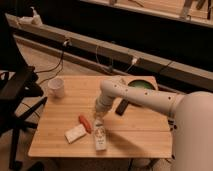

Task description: Stand the bottle upright

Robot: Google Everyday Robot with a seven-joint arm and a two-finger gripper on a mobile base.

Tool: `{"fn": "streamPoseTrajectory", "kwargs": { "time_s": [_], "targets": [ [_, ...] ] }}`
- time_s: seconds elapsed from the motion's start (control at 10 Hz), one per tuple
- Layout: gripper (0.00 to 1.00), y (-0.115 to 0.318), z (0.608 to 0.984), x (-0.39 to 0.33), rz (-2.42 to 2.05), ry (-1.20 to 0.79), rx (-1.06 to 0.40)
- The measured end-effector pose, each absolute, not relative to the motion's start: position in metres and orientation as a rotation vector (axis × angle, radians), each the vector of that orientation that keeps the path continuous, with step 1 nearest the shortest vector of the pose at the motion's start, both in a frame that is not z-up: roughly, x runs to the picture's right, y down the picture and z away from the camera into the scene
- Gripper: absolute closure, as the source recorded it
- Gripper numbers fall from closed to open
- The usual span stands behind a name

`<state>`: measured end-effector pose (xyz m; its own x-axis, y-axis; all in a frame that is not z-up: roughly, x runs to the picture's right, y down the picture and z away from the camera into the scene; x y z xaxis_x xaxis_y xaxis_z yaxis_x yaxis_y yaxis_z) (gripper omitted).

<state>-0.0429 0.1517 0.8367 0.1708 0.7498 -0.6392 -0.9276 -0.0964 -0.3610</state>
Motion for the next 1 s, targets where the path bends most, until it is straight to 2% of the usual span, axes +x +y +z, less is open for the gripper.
{"fn": "streamPoseTrajectory", "kwargs": {
  "time_s": [0.2,0.6,1.0],
  "targets": [
    [1.0,0.144,0.843,-0.045,1.432,0.245,-0.867],
    [1.0,0.089,0.855,-0.006,1.451,0.2,-0.843],
    [1.0,0.029,0.832,0.009,1.469,0.108,-0.749]
  ]
}}
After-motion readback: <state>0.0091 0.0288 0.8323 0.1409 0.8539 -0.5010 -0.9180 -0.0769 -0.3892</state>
